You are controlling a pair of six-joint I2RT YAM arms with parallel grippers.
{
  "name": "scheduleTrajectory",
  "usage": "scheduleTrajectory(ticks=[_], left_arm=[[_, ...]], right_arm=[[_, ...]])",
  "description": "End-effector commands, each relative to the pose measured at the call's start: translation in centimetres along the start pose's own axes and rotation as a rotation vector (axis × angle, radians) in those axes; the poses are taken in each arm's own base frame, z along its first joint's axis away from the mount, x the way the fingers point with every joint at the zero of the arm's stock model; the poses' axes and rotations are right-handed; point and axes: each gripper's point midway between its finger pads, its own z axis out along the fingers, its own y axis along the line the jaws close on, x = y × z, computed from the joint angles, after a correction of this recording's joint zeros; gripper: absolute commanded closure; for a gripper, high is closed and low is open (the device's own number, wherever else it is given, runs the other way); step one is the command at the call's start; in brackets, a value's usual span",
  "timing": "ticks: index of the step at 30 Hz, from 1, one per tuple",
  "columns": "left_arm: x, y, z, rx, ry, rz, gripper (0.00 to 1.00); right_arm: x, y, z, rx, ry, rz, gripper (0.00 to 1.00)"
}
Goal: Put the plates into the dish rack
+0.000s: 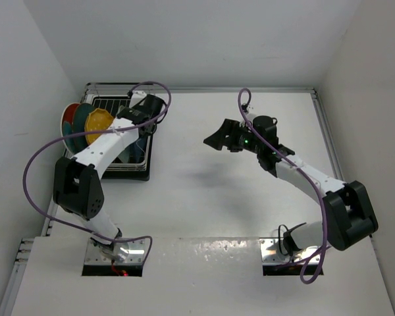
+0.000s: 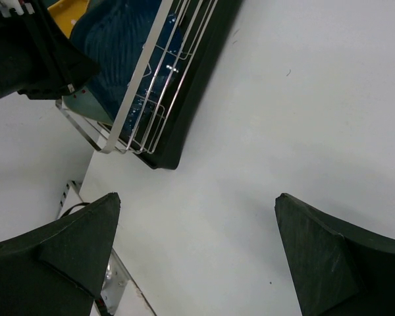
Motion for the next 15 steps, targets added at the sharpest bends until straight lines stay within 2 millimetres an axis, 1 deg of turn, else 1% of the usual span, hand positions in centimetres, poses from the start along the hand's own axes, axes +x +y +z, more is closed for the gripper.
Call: scheduleTrajectory(ticks=[1, 4, 5, 6, 7, 8, 10, 11, 12, 14, 15], left_arm=[[0.5, 0.8, 0.2, -0.004, 0.027, 0.040, 0.72], [0.5, 0.8, 0.2, -0.004, 0.027, 0.040, 0.61], [0.4, 1.0, 0.0, -0.002, 0.021, 0.045, 0.55], [-0.1, 1.2, -0.1, -0.011, 0.010, 0.038, 0.44], [-0.6, 1.6, -0.5, -0.014, -0.006, 0.033, 0.37], [-0.7, 1.6, -0.5, -0.014, -0.006, 0.042, 0.33], [-1.9, 1.8, -1.1, -0.004, -0.031, 0.022, 0.30], [-2.1, 2.0, -1.3, -0.002, -0.038, 0.015, 0.29], [-3.0, 2.3, -1.7, -0.007, -0.058, 0.007, 0.26], [-3.9, 2.7, -2.2, -0.010, -0.080, -0.005, 0.23], [-4.4, 3.0, -2.4, -0.020, -0.091, -0.001, 0.20]], right_arm=[[-1.2, 0.8, -0.6, -0.017, -0.048, -0.037, 0.00], [-1.3, 0.6, -0.7, -0.014, -0.050, -0.036, 0.00], [-1.3, 0.5, -0.7, -0.013, -0.048, -0.032, 0.00], [-1.2, 0.5, -0.6, -0.013, -0.046, -0.033, 0.00], [-1.3, 0.6, -0.6, -0.015, -0.047, -0.033, 0.00], [-1.2, 0.5, -0.5, -0.012, -0.042, -0.032, 0.00], [-1.4, 0.5, -0.6, -0.012, -0.047, -0.037, 0.00], [-1.3, 0.7, -0.5, -0.016, -0.043, -0.037, 0.00], [-1.2, 0.7, -0.5, -0.017, -0.039, -0.036, 0.00], [-1.4, 0.7, -0.5, -0.017, -0.045, -0.039, 0.00], [-1.3, 0.7, -0.6, -0.019, -0.040, -0.041, 0.00]])
